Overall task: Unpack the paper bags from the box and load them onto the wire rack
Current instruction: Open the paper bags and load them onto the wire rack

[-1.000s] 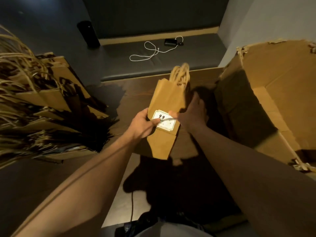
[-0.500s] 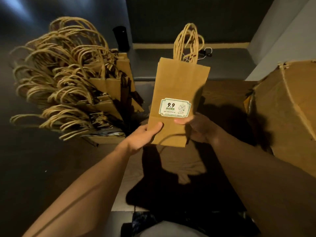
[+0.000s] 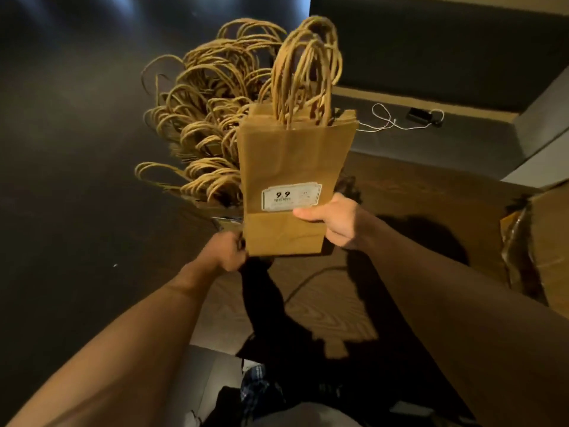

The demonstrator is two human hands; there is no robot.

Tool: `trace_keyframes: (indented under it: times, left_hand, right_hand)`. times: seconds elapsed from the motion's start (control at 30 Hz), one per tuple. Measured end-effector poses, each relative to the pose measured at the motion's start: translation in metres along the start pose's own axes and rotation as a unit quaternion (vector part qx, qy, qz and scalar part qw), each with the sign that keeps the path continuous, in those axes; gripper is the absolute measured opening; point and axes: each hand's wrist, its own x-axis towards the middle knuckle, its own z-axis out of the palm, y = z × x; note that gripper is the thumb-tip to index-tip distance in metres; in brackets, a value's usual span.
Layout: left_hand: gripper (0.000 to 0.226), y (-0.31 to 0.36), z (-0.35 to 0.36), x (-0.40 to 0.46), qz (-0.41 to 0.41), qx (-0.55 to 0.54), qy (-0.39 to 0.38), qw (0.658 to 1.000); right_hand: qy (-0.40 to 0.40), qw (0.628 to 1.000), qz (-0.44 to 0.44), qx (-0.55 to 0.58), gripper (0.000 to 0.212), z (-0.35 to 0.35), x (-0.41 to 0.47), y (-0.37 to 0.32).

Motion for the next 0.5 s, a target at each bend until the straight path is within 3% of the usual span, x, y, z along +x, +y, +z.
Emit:
trace_keyframes:
  times: [0.1,0.17,0.23,0.33,0.4,0.5]
  left_hand:
    - [0.045,-0.010,0.002,-0.005,0.072,0.133,0.164,0.975]
    - [0.049,-0.014,0.007,-0.004,0.105,0.226,0.236,0.939]
    - [0.054,-0.010,0.006,-0.001,0.122,0.274,0.252,0.920]
    - [0.049,-0.004,-0.004,0.009,0.109,0.308,0.198,0.924]
    - [0.047,0.002,-0.009,0.017,0.098,0.324,0.183,0.923]
    - [0.036,0.010,-0.014,0.026,0.090,0.358,0.181,0.912]
  right_hand:
    - [0.052,0.996,-0.076,-0.015,0.031,0.002,0.016,-0.005]
    - [0.074,0.993,-0.093,-0.018,0.054,0.003,0.020,-0.007]
    - [0.091,0.989,-0.095,-0.066,0.074,0.008,0.016,-0.009]
    - [0.148,0.974,-0.142,-0.094,0.043,0.011,0.018,-0.009]
    - [0.163,0.968,-0.114,-0.150,0.022,0.018,0.014,-0.006]
    - [0.106,0.975,-0.114,-0.156,0.017,0.025,0.020,0.001]
